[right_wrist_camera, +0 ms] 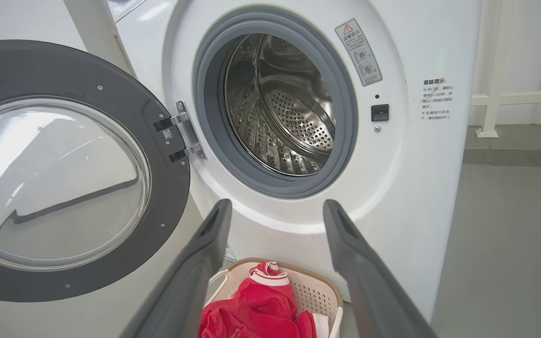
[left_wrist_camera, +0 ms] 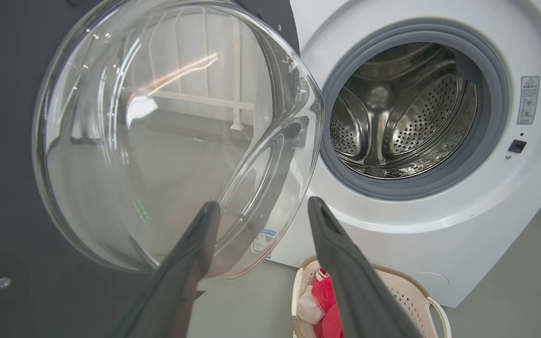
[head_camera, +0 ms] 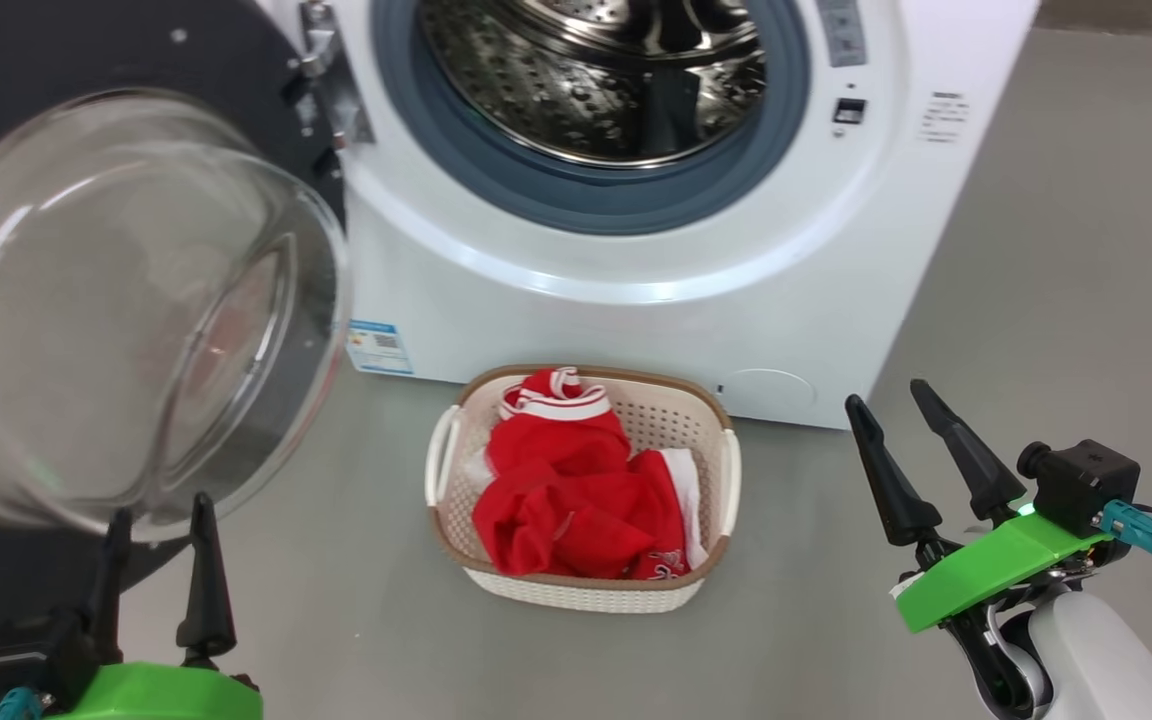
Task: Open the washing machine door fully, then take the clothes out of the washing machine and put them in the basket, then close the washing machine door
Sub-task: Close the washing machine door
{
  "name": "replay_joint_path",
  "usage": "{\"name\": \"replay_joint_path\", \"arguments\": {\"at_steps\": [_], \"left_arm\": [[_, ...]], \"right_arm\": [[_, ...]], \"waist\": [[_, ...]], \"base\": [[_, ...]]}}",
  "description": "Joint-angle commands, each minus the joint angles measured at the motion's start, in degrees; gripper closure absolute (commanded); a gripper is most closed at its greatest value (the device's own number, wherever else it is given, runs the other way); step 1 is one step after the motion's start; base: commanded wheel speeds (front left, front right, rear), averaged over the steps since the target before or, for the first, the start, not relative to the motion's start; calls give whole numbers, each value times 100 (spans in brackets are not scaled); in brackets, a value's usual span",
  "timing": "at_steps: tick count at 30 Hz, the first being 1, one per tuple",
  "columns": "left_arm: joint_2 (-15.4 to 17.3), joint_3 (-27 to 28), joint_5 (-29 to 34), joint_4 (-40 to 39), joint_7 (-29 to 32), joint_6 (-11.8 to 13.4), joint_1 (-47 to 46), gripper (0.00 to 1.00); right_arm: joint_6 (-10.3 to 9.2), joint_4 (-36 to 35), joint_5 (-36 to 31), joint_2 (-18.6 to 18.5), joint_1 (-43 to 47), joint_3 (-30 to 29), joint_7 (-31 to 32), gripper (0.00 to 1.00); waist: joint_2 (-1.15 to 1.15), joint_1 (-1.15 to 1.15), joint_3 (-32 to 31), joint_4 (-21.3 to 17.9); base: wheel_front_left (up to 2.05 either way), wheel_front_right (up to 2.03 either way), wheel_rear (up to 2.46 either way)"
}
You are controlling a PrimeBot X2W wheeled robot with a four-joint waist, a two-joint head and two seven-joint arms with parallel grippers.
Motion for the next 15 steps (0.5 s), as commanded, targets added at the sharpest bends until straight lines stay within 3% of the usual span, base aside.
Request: {"name": "replay_joint_path", "arguments": {"at_steps": [1, 15], "left_arm": [[124, 262, 45, -110, -60, 41, -104, 0], [73, 309, 176, -120, -66, 180, -6, 0]], "right_arm": [[9, -119, 55, -41, 36, 132, -68, 0], [9, -104, 79, -9, 86, 172, -68, 0]], "waist": [[0, 0, -58, 196], [0, 0, -127, 814]], "base": [[0, 0, 0], [0, 0, 0]]}}
